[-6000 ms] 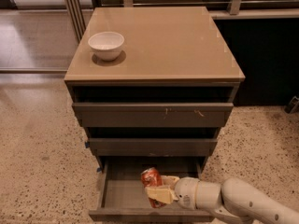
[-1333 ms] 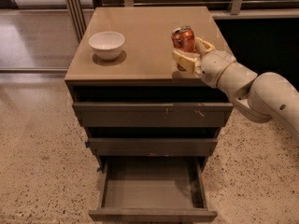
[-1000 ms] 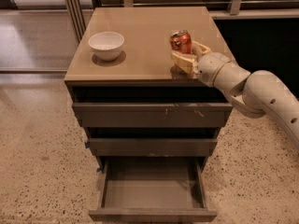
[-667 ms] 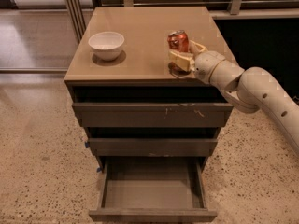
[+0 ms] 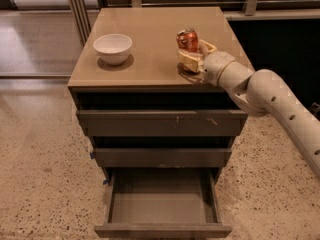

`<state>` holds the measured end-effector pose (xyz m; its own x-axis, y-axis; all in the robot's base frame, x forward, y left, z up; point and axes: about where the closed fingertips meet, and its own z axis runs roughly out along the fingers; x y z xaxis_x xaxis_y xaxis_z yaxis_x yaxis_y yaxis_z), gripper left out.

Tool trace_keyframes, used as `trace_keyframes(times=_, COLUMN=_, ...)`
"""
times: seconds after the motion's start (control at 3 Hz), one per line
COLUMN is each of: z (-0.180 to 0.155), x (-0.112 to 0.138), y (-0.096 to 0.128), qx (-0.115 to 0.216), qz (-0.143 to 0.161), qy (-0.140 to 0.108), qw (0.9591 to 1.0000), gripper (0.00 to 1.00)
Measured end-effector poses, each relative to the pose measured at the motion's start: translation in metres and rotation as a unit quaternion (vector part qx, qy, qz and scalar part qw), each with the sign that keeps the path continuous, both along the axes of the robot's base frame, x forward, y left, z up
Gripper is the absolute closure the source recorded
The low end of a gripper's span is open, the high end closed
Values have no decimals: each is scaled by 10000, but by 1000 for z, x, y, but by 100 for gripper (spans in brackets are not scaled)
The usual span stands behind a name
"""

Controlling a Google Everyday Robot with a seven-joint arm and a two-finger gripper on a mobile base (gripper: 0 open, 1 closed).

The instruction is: Pick coke can from bottom drawer and place on counter

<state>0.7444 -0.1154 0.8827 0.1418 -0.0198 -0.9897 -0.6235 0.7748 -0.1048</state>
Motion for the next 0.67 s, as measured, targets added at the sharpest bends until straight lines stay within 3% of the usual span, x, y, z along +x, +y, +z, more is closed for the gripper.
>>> trace_keyframes(times=0.67, z=0, x=0, y=0, qx=0, qz=0, qy=0, qw=10000, gripper=36)
